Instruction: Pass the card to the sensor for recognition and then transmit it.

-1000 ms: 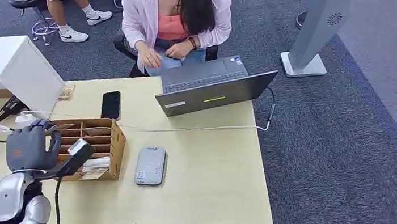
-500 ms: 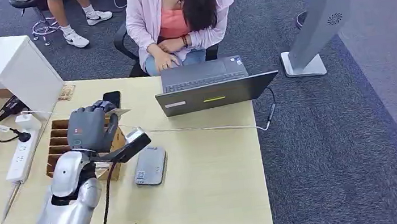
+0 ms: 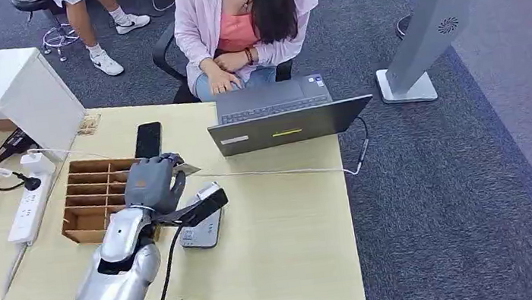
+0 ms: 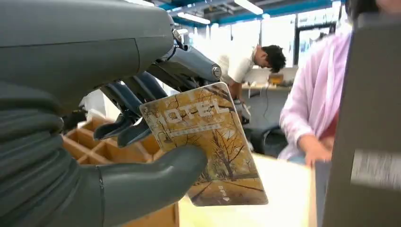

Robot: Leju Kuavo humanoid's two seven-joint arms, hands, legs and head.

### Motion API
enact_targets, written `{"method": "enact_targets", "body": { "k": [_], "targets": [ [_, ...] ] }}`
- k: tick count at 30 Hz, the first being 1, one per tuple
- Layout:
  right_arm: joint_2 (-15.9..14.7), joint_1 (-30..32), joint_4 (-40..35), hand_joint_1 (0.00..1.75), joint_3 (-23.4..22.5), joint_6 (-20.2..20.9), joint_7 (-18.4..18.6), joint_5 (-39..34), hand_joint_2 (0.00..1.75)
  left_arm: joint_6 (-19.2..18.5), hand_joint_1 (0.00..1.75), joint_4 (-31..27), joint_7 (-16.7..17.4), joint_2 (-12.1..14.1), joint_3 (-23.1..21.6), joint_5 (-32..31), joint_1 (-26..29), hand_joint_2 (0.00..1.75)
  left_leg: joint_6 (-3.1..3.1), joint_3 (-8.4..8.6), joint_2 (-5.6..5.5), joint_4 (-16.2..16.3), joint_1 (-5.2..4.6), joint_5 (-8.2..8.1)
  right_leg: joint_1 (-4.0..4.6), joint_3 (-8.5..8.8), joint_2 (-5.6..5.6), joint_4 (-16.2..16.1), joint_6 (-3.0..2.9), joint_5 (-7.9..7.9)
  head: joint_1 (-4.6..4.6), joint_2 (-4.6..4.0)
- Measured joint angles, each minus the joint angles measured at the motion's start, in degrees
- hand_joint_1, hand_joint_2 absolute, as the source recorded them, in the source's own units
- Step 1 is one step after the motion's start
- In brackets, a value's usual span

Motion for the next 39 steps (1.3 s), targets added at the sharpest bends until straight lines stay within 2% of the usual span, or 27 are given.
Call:
{"method": "enact_targets", "body": {
  "k": [7,11,23,33,34,36,39],
  "targets": [
    [0.0,0.01,0.0,0.0,-0.02,0.0,0.0,0.02,0.0,0.0,1.75,0.17,0.06,-0.04,-0.06,0.0,0.04,1.75,0.0,0.0,0.0,0.0,0.0,0.0,0.0,0.0,0.0,0.0,0.0,0.0,-0.02,0.0],
    [0.02,0.02,0.02,0.0,-0.33,0.0,0.0,0.26,0.0,-0.04,1.75,3.34,0.06,-0.26,-0.48,-0.07,0.07,1.75,0.0,-0.02,-0.01,0.0,-0.01,0.0,0.0,0.0,-0.01,0.0,0.0,0.0,-0.02,0.0],
    [0.07,-0.01,0.04,0.0,-1.53,0.37,0.04,1.71,0.0,-5.97,1.75,9.94,0.65,-0.72,-0.57,0.66,0.07,1.75,0.0,0.0,-0.03,0.0,0.0,0.0,0.0,0.02,-0.03,0.0,0.0,0.0,-0.02,0.0],
    [0.09,0.0,0.04,0.0,-1.79,0.7,-0.28,2.29,0.0,-7.34,1.75,12.24,-0.42,-0.57,-0.59,2.14,-1.69,1.75,0.09,0.03,-0.03,0.0,0.0,0.08,0.0,0.07,-0.04,0.0,0.0,0.02,0.0,0.0],
    [0.09,0.0,0.04,0.0,-1.79,0.7,-0.42,2.32,0.0,-7.15,1.75,12.35,-0.48,-0.55,-0.59,2.16,-1.81,1.75,0.09,0.03,-0.03,-0.01,0.0,0.08,0.0,0.07,-0.04,0.0,0.0,0.03,-0.02,0.0],
    [0.13,0.01,0.04,0.0,-1.88,0.7,-0.53,2.38,0.0,-3.95,1.75,12.39,0.15,-0.33,-0.59,2.03,-1.88,1.75,0.06,0.02,-0.03,0.0,0.0,0.1,0.01,0.06,-0.04,0.01,0.0,0.04,-0.02,0.0],
    [0.15,0.07,0.07,0.0,-2.3,0.68,-0.55,3.13,0.0,5.28,1.75,10.7,1.2,0.9,-0.44,1.64,-2.06,1.75,0.05,-0.03,-0.02,0.0,0.02,0.14,0.03,0.01,-0.03,0.04,-0.03,0.06,0.0,0.0]
  ]
}}
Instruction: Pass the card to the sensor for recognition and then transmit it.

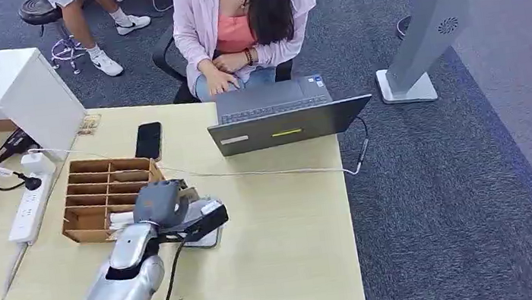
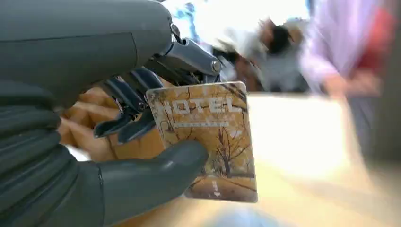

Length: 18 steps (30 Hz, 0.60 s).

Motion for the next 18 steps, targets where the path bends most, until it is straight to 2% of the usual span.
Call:
{"method": "enact_targets", "body": {
  "k": [1,2,4,9,12,18],
  "targets": [
    [0.0,0.03,0.0,0.0,-0.13,0.0,-0.02,0.46,0.0,3.38,1.75,-1.27,-0.24,1.03,0.46,0.02,-0.65,1.75,0.0,0.0,-0.01,0.0,0.02,0.0,0.0,0.0,-0.01,0.01,0.0,0.0,0.0,0.0],
    [0.0,0.03,0.0,0.0,-0.22,0.02,-0.09,0.88,0.0,5.24,1.75,-2.45,-0.46,1.9,0.94,0.07,-1.67,1.75,-0.02,-0.01,-0.03,0.0,0.05,0.02,0.01,0.0,-0.03,0.02,0.0,0.0,0.0,0.0],
    [0.0,0.01,0.0,0.0,-0.35,0.02,-0.33,1.47,0.0,5.71,1.75,-4.41,-1.12,4.4,2.51,-0.45,-4.52,1.75,-0.03,-0.01,-0.03,-0.01,0.06,0.02,0.02,-0.01,-0.02,0.03,0.0,0.0,-0.02,0.0],
    [-0.02,0.02,0.0,0.0,-0.44,0.2,-0.63,2.93,0.0,5.27,1.75,-5.15,-2.45,10.19,5.47,-3.17,-12.52,1.75,-0.12,0.0,-0.02,-0.01,0.08,0.08,0.08,-0.02,-0.02,0.07,-0.03,0.02,-0.02,0.0],
    [0.0,-0.06,0.0,0.0,-0.46,0.2,-0.87,3.34,0.0,5.21,1.75,-5.15,-3.06,11.82,7.08,-3.52,-14.81,1.75,-0.11,-0.01,-0.06,-0.01,0.1,0.09,0.07,-0.01,-0.07,0.07,-0.03,0.01,-0.02,0.0],
    [-0.02,-0.08,0.0,0.0,-0.46,0.85,-1.07,4.09,0.0,4.84,1.75,-5.15,-3.19,13.02,7.69,-4.35,-15.66,1.75,-0.11,-0.03,-0.07,-0.01,0.09,0.09,0.0,-0.01,-0.07,0.06,-0.03,0.01,0.0,0.0]
  ]
}}
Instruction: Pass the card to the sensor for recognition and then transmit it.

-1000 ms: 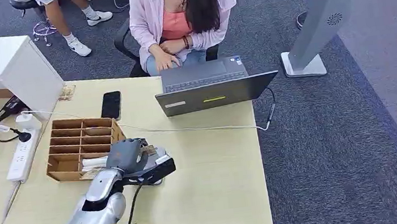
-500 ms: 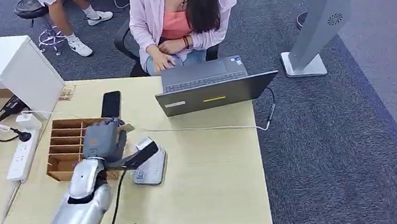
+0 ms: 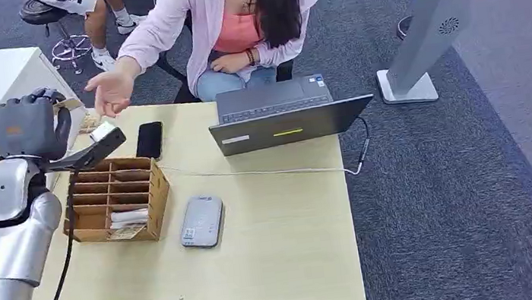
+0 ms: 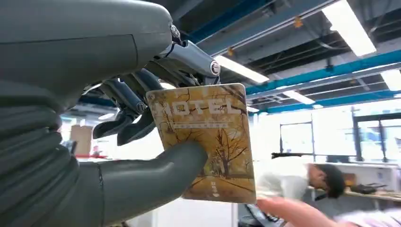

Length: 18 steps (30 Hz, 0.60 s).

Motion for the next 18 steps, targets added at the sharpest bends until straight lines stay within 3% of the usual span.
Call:
{"method": "enact_targets", "body": {
  "k": [13,14,15,18],
  "targets": [
    [0.0,-0.13,0.0,0.0,-0.04,0.18,0.2,0.88,0.0,1.24,1.75,0.28,-1.18,0.7,0.31,0.35,-0.11,1.75,0.0,0.01,0.01,0.0,-0.02,0.0,0.04,-0.02,0.01,0.0,0.0,0.0,-0.02,0.0],
    [0.0,-0.16,0.0,0.0,-0.04,0.18,0.2,0.88,0.0,1.27,0.09,0.31,-1.18,0.68,0.42,0.41,-0.06,1.75,-0.01,0.0,0.03,0.0,-0.02,0.0,0.04,-0.03,0.04,0.0,0.0,0.0,0.0,0.0],
    [0.0,-0.17,0.0,0.0,-0.04,0.18,0.2,0.9,0.0,1.33,0.0,0.33,-1.21,0.68,0.44,0.46,-0.02,1.75,-0.01,0.0,0.08,0.0,-0.02,-0.01,0.04,-0.04,0.08,0.0,0.0,0.01,-0.02,0.0],
    [0.0,-0.16,0.0,0.0,-0.07,0.18,0.24,1.16,0.0,4.13,0.0,0.33,-2.06,0.61,0.87,1.11,0.42,1.75,-0.01,-0.01,0.11,0.0,-0.02,-0.01,0.03,-0.07,0.12,0.0,0.0,0.0,0.0,0.0]
  ]
}}
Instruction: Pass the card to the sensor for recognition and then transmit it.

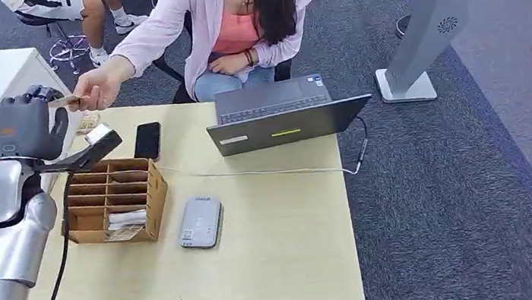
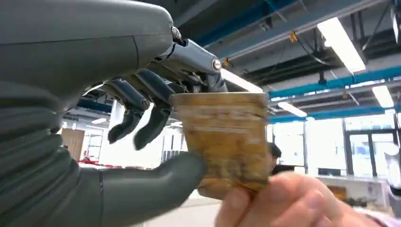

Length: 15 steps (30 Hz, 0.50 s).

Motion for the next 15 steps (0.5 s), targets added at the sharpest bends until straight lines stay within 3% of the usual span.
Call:
{"method": "enact_targets", "body": {
  "k": [5,12,15],
  "targets": [
    [0.0,-0.15,0.0,0.0,-0.5,0.02,0.83,0.33,0.0,0.92,0.0,-1.74,-1.65,-0.09,0.5,1.96,2.77,1.75,0.0,-0.01,-0.07,-0.01,0.0,0.0,-0.01,0.0,-0.06,-0.01,0.0,-0.01,0.0,0.0],
    [0.0,-0.07,0.0,0.0,-2.27,-0.18,1.68,0.26,0.0,0.41,0.0,-16.16,-4.55,-0.79,0.92,6.19,14.66,1.75,0.01,-0.01,-0.05,-0.01,-0.01,-0.01,-0.04,0.0,-0.04,-0.03,0.0,-0.01,0.0,0.0],
    [0.04,0.13,0.0,0.0,-3.5,-0.88,1.88,-0.29,0.0,0.13,0.0,-25.24,-5.31,-0.74,0.9,7.06,21.72,1.75,0.05,0.0,0.01,-0.02,-0.02,-0.07,-0.04,0.0,-0.01,-0.03,0.01,-0.02,-0.04,0.0]
  ]
}}
